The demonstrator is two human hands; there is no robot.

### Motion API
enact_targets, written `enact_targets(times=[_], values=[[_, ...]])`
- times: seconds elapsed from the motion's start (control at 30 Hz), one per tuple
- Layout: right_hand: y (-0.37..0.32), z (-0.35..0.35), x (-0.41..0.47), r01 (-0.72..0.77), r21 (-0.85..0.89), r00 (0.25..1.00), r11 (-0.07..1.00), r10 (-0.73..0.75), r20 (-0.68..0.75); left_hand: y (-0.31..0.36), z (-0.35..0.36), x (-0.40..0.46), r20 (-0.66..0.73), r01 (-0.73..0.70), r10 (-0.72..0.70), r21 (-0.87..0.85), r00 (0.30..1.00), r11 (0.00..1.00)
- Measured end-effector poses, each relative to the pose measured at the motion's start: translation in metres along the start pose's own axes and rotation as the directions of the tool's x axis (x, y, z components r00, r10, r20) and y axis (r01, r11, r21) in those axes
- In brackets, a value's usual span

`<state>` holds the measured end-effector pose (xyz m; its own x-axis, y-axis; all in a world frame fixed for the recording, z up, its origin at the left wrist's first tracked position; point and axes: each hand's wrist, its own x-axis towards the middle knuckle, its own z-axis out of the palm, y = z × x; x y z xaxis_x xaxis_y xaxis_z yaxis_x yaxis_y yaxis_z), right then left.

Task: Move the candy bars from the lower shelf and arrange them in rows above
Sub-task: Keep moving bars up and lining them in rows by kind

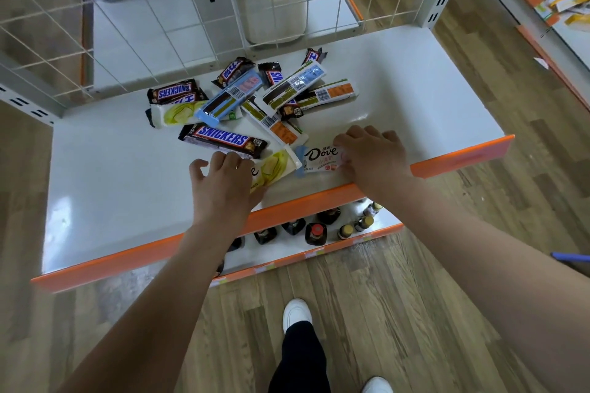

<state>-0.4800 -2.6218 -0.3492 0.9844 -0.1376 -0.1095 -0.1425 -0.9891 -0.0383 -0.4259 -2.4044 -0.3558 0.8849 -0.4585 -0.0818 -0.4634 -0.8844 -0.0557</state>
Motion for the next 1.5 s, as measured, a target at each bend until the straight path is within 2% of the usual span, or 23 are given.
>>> enact_targets(times=[0.13,0.33,0.53,0.63,0.9,1.17,1.3,1.5], values=[[0.001,-0.001,-0.004,0.033,0.052,0.998,0.998,-0.03,-0.059,-0.003,-0.006,-0.005,-0.025,-0.013,0.013,0.015,1.0,1.0],[0.003,-0.007,-0.012,0.113,0.068,0.968,0.991,-0.095,-0.232,-0.008,-0.014,-0.014,-0.076,-0.01,0.009,-0.016,0.997,1.0],[0.003,-0.011,-0.03,0.133,0.022,0.963,0.991,-0.124,-0.239,-0.008,-0.018,-0.038,-0.152,-0.023,0.017,-0.036,0.988,0.999],[0.0,-0.016,-0.046,0.133,0.0,0.97,0.991,-0.13,-0.206,-0.004,-0.026,-0.057,-0.109,-0.016,0.015,-0.014,0.994,1.0],[-0.004,-0.033,-0.097,0.143,-0.044,0.954,0.989,-0.149,-0.259,0.001,-0.047,-0.108,-0.107,-0.006,0.008,0.021,0.994,1.0],[-0.01,-0.071,-0.137,0.241,-0.09,0.916,0.966,-0.257,-0.308,0.015,-0.084,-0.151,-0.157,0.023,-0.021,0.015,0.987,1.0],[-0.012,-0.094,-0.156,0.249,-0.107,0.89,0.963,-0.271,-0.367,0.02,-0.107,-0.171,-0.249,0.024,-0.017,0.027,0.968,0.999],[-0.014,-0.137,-0.178,0.272,-0.156,0.829,0.949,-0.314,-0.462,0.023,-0.154,-0.19,-0.287,-0.003,0.022,0.067,0.958,0.998]])
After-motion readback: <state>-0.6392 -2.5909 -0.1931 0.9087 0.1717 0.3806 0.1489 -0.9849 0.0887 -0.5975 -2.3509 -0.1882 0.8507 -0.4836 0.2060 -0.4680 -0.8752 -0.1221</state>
